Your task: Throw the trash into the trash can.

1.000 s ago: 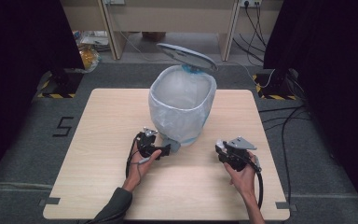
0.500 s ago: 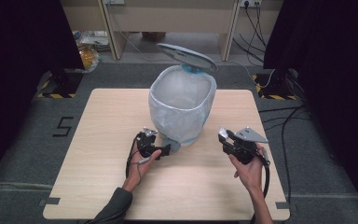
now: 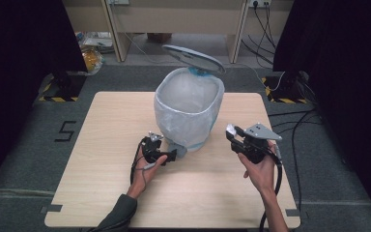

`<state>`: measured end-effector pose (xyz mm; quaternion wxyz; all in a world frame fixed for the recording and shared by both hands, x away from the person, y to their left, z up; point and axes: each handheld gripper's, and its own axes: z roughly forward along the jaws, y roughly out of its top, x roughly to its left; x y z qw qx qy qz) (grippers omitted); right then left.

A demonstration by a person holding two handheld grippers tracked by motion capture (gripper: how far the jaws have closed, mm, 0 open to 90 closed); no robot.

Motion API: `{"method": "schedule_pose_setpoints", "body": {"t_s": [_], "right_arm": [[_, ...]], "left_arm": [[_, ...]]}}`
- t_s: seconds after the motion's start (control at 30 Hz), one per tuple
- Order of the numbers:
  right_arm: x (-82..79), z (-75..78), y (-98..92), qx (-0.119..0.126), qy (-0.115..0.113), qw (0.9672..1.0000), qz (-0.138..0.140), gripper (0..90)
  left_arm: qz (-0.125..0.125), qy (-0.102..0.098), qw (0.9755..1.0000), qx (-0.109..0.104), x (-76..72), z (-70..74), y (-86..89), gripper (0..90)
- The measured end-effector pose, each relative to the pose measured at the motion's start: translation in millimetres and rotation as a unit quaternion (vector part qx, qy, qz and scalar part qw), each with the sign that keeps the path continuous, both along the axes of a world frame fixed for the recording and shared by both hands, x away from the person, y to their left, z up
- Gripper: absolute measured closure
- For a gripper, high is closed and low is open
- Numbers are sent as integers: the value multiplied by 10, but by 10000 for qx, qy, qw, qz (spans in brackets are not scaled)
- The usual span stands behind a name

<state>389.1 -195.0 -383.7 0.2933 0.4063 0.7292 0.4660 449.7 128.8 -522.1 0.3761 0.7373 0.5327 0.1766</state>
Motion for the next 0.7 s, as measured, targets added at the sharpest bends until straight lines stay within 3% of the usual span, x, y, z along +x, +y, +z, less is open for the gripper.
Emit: {"method": "schedule_pose_setpoints", "body": {"t_s": [0.37, 0.7], "right_arm": [[38, 375, 104, -28, -292, 9995, 110, 610], [95, 628, 204, 14, -409, 9990, 193, 611]], "left_arm": [[-1, -1, 10000, -1, 0, 0, 0, 0], [-2, 0, 10000, -2, 0, 0, 0, 0]]}}
